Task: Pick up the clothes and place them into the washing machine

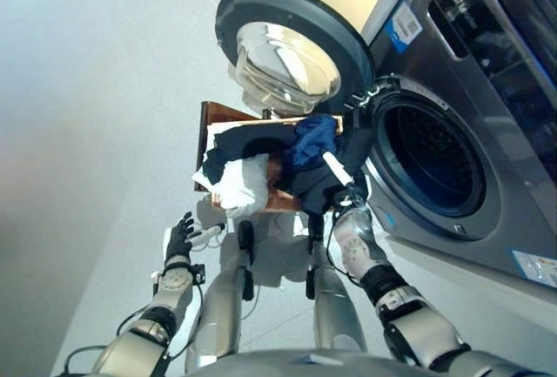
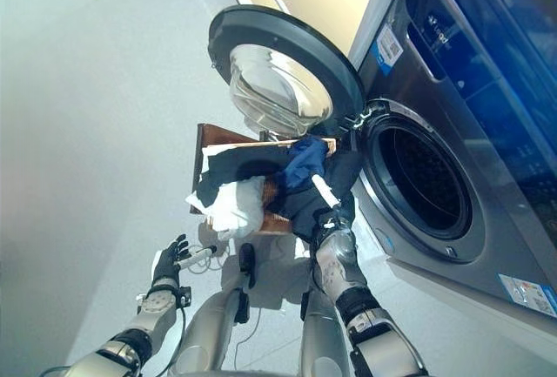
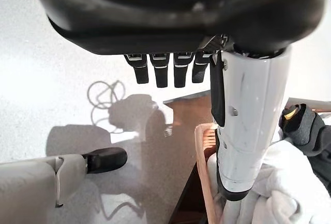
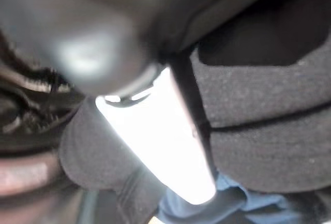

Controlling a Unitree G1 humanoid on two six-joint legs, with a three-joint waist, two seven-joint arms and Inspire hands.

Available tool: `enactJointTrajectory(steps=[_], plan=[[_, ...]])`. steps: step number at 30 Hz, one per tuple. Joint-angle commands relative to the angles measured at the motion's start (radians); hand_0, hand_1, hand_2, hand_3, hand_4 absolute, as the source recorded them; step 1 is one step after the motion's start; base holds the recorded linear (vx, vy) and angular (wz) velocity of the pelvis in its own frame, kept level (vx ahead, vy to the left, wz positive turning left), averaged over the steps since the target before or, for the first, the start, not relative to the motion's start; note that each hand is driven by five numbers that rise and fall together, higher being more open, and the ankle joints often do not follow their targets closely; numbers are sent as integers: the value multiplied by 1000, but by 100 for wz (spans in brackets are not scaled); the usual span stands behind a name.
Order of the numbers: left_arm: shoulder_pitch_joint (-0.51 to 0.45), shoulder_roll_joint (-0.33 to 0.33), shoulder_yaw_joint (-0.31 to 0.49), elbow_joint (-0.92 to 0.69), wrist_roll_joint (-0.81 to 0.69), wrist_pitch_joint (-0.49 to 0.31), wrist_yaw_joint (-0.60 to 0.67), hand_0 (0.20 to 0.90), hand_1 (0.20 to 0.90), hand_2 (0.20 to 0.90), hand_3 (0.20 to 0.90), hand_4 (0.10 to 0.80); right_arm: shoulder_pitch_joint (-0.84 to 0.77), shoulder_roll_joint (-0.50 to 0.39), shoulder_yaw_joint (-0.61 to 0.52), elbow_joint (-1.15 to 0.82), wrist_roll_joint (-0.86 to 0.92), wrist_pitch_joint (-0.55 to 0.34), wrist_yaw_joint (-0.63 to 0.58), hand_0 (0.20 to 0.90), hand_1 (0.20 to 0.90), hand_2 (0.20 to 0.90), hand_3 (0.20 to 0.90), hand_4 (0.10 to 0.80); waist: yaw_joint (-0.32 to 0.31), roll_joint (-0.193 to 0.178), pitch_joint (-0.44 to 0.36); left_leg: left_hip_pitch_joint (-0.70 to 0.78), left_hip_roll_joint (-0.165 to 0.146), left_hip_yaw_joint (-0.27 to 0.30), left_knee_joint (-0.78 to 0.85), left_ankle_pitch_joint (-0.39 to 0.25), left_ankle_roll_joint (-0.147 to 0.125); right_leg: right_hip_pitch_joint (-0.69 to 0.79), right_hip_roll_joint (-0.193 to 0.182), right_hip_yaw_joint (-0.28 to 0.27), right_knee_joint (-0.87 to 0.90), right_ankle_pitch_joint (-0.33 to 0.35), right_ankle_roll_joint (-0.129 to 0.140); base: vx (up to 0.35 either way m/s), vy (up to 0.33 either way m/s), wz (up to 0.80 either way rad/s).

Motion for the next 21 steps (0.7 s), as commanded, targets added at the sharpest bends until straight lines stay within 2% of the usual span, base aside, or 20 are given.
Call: enactJointTrajectory(steps=[1, 12, 21], plan=[[-6, -21, -6, 46, -18, -30, 2, 900, 900, 900, 900, 800, -38, -13, -59, -105, 82, -145, 83, 200, 200, 200, 200, 300, 2, 85, -7, 110, -1, -27, -148, 13, -37, 121, 45, 8, 84, -153, 4, 27, -2, -9], [-9, -43, -5, 63, -45, -42, -26, 900, 900, 900, 900, 800, -70, 7, -182, -29, 235, -199, 133, 200, 200, 200, 200, 300, -2, 95, -24, 121, 0, -16, -152, 5, -37, 124, 47, 22, 82, -157, 2, 22, 6, -6], [-9, -51, -9, 66, -48, -46, -35, 900, 900, 900, 900, 800, -71, -25, -214, -22, 203, -208, 103, 200, 200, 200, 200, 300, -7, 100, -23, 114, 2, -14, -155, 6, -39, 117, 50, 23, 78, -157, 0, 3, -2, -1]])
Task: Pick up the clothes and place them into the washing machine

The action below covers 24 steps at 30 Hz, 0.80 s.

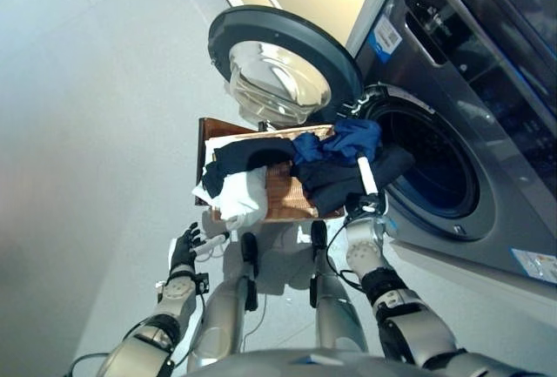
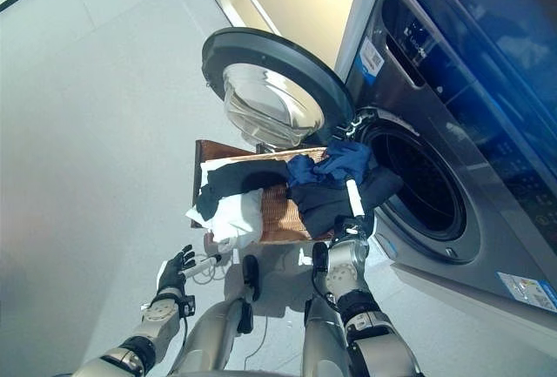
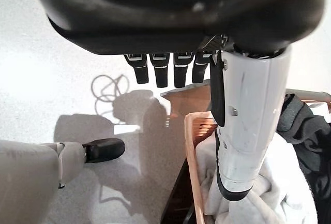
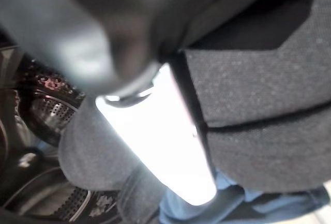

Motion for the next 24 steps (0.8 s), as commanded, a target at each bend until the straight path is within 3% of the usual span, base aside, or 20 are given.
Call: enactJointTrajectory(steps=[1, 6, 14, 21, 24], plan=[[-29, -20, -8, 42, -10, -44, 10, 900, 900, 900, 900, 800, -77, -60, -67, -84, -29, -106, 22, 200, 200, 200, 200, 300, 7, 75, 16, 87, 5, -49, -151, 26, -49, 104, 52, -6, 88, -146, -2, 0, 0, 0], [-23, -21, -4, 41, -20, -51, 8, 900, 900, 900, 900, 800, -95, -64, -141, -62, 45, -141, 26, 200, 200, 200, 200, 300, 5, 83, 18, 85, 3, -48, -152, 25, -49, 99, 54, -3, 88, -147, -4, 0, 3, -1], [-10, -24, -7, 38, -34, -56, -10, 900, 900, 900, 900, 800, -179, -143, -289, -13, 148, -199, 3, 200, 200, 200, 200, 300, 9, 103, 12, 73, -1, -51, -147, 23, -48, 86, 53, 1, 92, -149, -6, -10, 3, -4], [-1, -23, -5, 43, -34, -52, -27, 900, 900, 900, 900, 800, -227, -268, -369, 13, 149, -218, -30, 200, 200, 200, 200, 300, 9, 116, 6, 63, -9, -50, -147, 22, -48, 75, 50, 5, 92, -145, -4, 0, 0, 0], [9, -14, -4, 45, -28, -54, -39, 900, 900, 900, 900, 800, -269, -382, -400, 47, 131, -216, -54, 200, 200, 200, 200, 300, 7, 121, 3, 55, -11, -51, -146, 24, -50, 66, 50, 8, 93, -143, -5, 0, 0, 0]])
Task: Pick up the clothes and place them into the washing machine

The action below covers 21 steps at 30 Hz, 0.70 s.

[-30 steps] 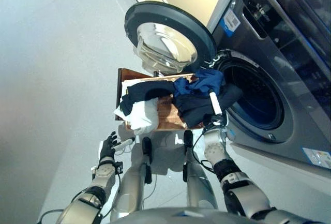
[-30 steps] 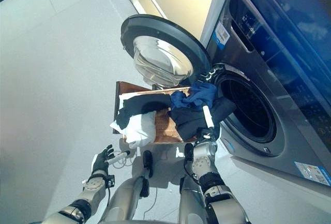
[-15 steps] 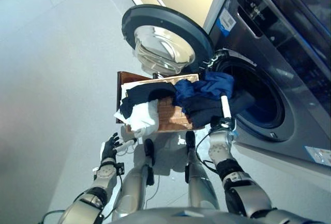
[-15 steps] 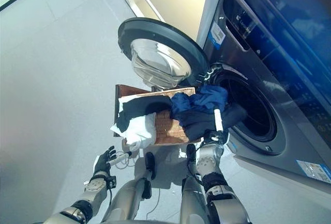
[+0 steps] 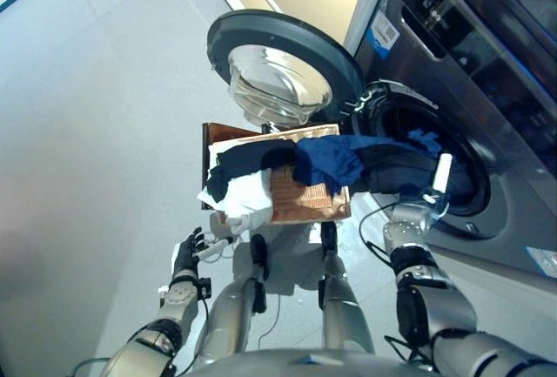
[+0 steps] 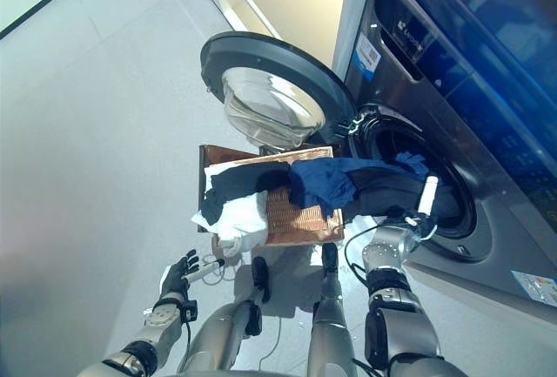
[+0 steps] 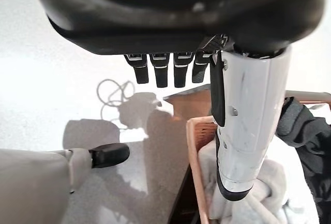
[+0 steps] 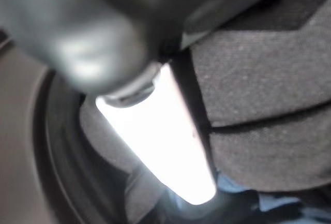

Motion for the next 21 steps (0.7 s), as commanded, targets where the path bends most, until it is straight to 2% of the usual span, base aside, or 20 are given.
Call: enactJointTrajectory(steps=[1, 2, 3, 8, 10, 11, 17, 21], plan=[[-18, -1, -4, 36, -23, -52, 3, 900, 900, 900, 900, 800, -119, -236, -85, -59, -54, -128, 0, 200, 200, 200, 200, 300, 9, 73, 25, 69, -6, -63, -141, 31, -53, 85, 52, -9, 103, -152, -15, 0, 0, 0], [-12, 7, -4, 32, -24, -55, -1, 900, 900, 900, 900, 800, -142, -296, -92, -52, -69, -122, -15, 200, 200, 200, 200, 300, 10, 75, 25, 65, -7, -62, -140, 32, -54, 80, 52, -8, 103, -151, -15, 0, 0, 0], [-14, 4, -4, 32, -25, -55, -1, 900, 900, 900, 900, 800, -147, -303, -92, -47, -69, -120, -15, 200, 200, 200, 200, 300, 11, 77, 26, 64, -7, -62, -139, 32, -54, 79, 52, -7, 104, -151, -15, 0, 0, 0], [-3, 25, -20, 15, -12, -62, -14, 900, 900, 900, 900, 800, -288, -498, -58, 44, -84, -82, -44, 200, 200, 200, 200, 300, 29, 93, 33, 42, -10, -59, -124, 35, -60, 60, 51, -4, 113, -151, -17, -31, -27, -1], [-4, 23, -23, 10, -11, -62, -16, 900, 900, 900, 900, 800, -319, -529, -47, 70, -79, -74, -42, 200, 200, 200, 200, 300, 32, 100, 35, 35, -10, -60, -121, 36, -61, 54, 52, -2, 116, -151, -18, -25, -32, 3], [1, 29, -30, 4, -13, -65, -20, 900, 900, 900, 900, 800, -359, -573, -42, 92, -67, -71, -47, 200, 200, 200, 200, 300, 37, 106, 34, 27, -10, -61, -121, 39, -64, 47, 51, -2, 118, -151, -20, -11, -15, 4], [6, 31, -38, 10, -28, -65, -26, 900, 900, 900, 900, 800, -480, -677, 2, 152, -35, -60, -44, 200, 200, 200, 200, 300, 49, 128, 27, 8, -14, -63, -129, 50, -69, 22, 53, 1, 127, -151, -21, 0, 0, 0], [7, 27, -42, 10, -32, -66, -26, 900, 900, 900, 900, 800, -531, -712, 27, 167, -28, -56, -45, 200, 200, 200, 200, 300, 53, 139, 24, 0, -15, -61, -136, 56, -72, 6, 54, 3, 132, -152, -22, 4, 0, 2]])
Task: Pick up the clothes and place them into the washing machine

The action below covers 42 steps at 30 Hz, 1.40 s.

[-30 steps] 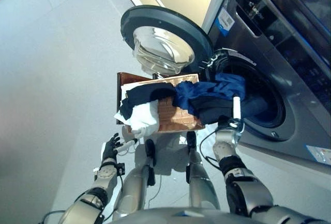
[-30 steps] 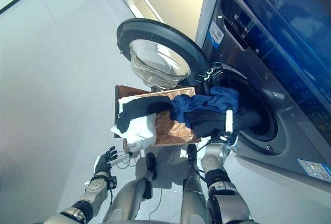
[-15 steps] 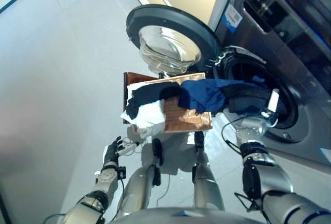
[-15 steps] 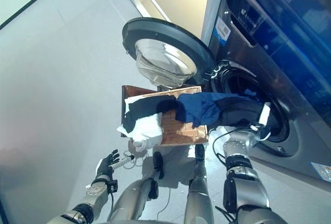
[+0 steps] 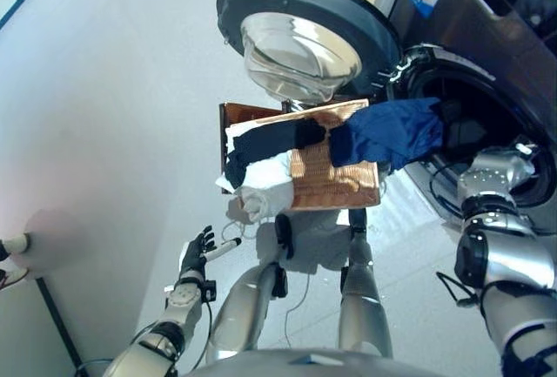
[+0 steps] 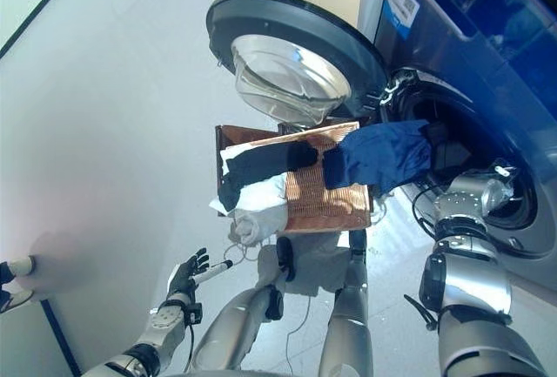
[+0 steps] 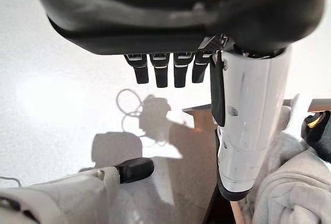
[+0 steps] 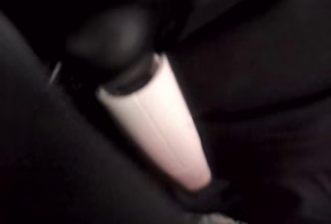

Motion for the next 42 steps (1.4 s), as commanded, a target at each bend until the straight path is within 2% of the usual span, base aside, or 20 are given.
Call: enactJointTrajectory(steps=[1, 3, 9, 17, 23, 24, 42], plan=[[-1, 42, -5, 27, -32, -26, 18, 900, 900, 900, 900, 800, -249, -351, 67, -41, -36, -91, 16, 200, 200, 200, 200, 300, 24, 39, -45, 35, 23, -68, -74, 31, -97, 66, 85, -13, 150, -167, -43, 0, 0, 0], [1, 42, -12, 19, -40, -27, 17, 900, 900, 900, 900, 800, -289, -380, 84, -29, -29, -97, 10, 200, 200, 200, 200, 300, 30, 47, -48, 29, 22, -66, -78, 34, -98, 54, 86, -12, 154, -169, -44, 0, 0, 0], [-2, 35, -26, 1, -53, -32, 19, 900, 900, 900, 900, 800, -364, -392, 97, -32, 26, -130, 3, 200, 200, 200, 200, 300, 36, 66, -45, 7, 20, -65, -76, 38, -100, 28, 86, -8, 164, -172, -45, 0, -4, 5], [-16, 25, -37, 15, -77, -38, 35, 900, 900, 900, 900, 800, -394, -347, 66, -108, 56, -222, -31, 200, 200, 200, 200, 300, 40, 84, -48, -16, 17, -59, -83, 44, -101, -8, 87, -7, 177, -174, -45, 7, 4, 2], [-15, 31, -32, 27, -74, -40, 41, 900, 900, 900, 900, 800, -415, -369, 120, -55, -18, -158, -54, 200, 200, 200, 200, 300, 45, 84, -49, -24, 16, -53, -87, 45, -101, -25, 85, -9, 188, -175, -43, 3, 3, -1], [-18, 34, -34, 28, -71, -38, 41, 900, 900, 900, 900, 800, -431, -377, 142, -9, -30, -124, -59, 900, 900, 900, 900, 800, 48, 83, -46, -25, 16, -50, -85, 44, -100, -28, 85, -11, 190, -174, -42, 0, 0, 0], [-26, 45, -27, 31, -57, -30, 44, 900, 900, 900, 900, 800, -566, -403, 339, 200, -190, 47, -102, 900, 900, 900, 900, 800, 54, 69, -36, -38, 30, -32, -64, 39, -101, -44, 92, -28, 211, -174, -43, -4, 2, -2]])
